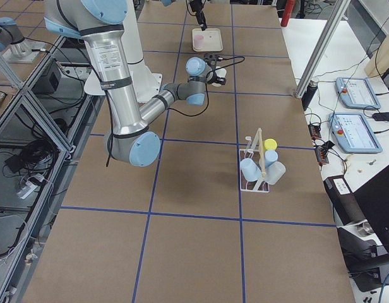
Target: Transfer IKEA cup to right arm and place on rack
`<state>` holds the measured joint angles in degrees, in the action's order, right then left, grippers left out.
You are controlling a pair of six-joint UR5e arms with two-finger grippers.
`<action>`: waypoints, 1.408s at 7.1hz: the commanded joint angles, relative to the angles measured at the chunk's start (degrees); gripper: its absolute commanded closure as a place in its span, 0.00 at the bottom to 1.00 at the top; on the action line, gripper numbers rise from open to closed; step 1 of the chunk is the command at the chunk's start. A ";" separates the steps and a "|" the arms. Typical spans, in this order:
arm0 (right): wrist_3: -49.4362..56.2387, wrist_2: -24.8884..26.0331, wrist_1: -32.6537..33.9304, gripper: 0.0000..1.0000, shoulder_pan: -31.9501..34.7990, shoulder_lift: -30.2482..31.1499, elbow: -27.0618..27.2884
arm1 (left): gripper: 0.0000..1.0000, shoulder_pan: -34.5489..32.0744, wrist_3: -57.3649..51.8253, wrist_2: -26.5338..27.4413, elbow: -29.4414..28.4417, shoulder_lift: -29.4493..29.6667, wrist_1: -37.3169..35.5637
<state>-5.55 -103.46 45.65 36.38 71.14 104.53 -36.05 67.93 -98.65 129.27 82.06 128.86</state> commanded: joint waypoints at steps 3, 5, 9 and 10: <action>33.67 0.44 37.43 1.00 13.59 1.71 11.55 | 0.00 -3.24 -5.27 -3.04 0.46 -2.61 0.17; 49.16 8.31 38.81 1.00 18.35 8.89 15.69 | 0.00 -3.24 -5.00 -2.95 0.46 -2.52 0.17; 71.09 29.16 38.90 1.00 18.64 14.37 14.05 | 0.00 -3.15 -4.83 -3.04 0.46 -2.17 0.26; 71.73 31.71 38.90 1.00 18.46 14.64 12.99 | 0.00 -3.15 -4.83 -3.04 0.37 -2.08 0.26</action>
<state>63.90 -75.32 84.57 54.93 85.05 118.70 -39.20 63.10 -101.66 129.69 79.86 129.11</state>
